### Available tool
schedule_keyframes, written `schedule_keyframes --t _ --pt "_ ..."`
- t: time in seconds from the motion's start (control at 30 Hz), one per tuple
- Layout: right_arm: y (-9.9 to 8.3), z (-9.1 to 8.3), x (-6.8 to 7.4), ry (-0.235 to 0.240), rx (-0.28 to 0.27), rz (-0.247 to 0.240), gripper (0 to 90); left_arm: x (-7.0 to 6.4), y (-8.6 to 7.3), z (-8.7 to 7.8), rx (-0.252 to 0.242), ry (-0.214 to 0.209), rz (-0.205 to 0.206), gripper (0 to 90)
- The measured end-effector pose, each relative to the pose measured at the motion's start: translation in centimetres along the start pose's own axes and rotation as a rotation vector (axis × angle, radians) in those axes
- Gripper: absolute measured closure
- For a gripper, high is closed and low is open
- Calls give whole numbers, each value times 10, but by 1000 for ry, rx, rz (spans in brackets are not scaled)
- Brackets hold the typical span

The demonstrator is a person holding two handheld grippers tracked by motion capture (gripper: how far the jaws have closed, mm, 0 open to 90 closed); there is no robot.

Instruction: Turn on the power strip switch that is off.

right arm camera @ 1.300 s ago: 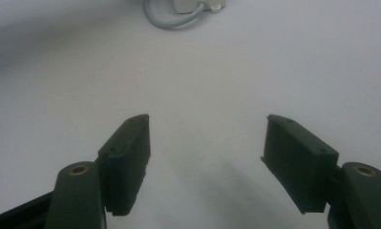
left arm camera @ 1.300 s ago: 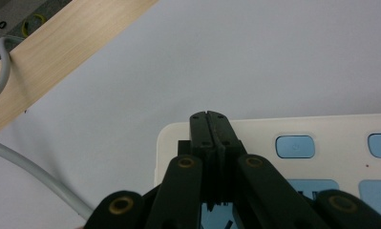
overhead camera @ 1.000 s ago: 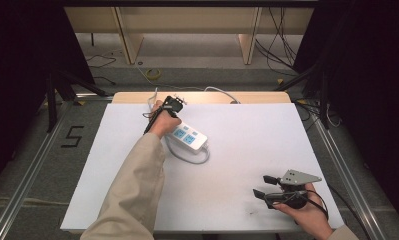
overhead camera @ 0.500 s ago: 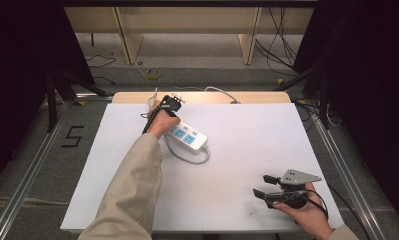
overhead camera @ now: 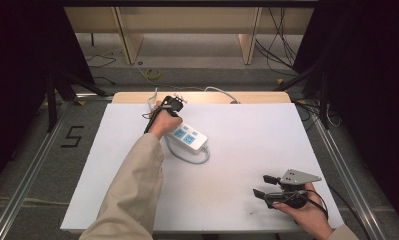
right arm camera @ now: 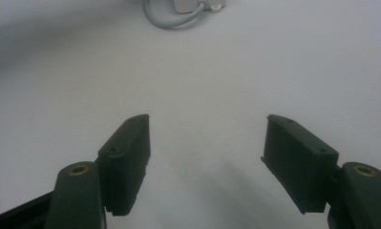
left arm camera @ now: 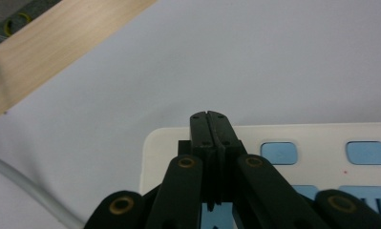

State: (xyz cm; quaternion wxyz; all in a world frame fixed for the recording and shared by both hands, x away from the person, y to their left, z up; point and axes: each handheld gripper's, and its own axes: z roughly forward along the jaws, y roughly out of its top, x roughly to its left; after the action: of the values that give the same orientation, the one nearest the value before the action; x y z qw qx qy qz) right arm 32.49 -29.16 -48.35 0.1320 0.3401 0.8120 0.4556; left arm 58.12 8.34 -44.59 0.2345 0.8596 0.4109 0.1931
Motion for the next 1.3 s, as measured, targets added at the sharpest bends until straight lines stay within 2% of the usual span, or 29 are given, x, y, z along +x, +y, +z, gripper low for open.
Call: schedule_keyframes --t 0.03,0.07,0.17,0.27,0.43,0.97,1.2,1.3 --pt "0 0 0 0 0 1 336 -3 1 1 0 15 20 900" --pt "0 0 0 0 -3 3 336 -4 2 1 3 13 29 900" --pt "0 -1 0 -3 -3 4 336 -4 2 1 -9 16 10 900" --pt "0 -1 0 -2 -5 4 336 0 1 -1 4 49 18 900" --pt "0 0 0 1 -1 1 336 5 -2 -2 14 37 -3 900" --pt "0 1 0 2 0 3 336 5 -2 -2 20 33 2 900" --pt "1 1 1 2 0 0 336 6 -2 -1 16 15 -18 900" --pt "0 1 0 3 -1 3 337 4 -2 0 14 26 -3 900"
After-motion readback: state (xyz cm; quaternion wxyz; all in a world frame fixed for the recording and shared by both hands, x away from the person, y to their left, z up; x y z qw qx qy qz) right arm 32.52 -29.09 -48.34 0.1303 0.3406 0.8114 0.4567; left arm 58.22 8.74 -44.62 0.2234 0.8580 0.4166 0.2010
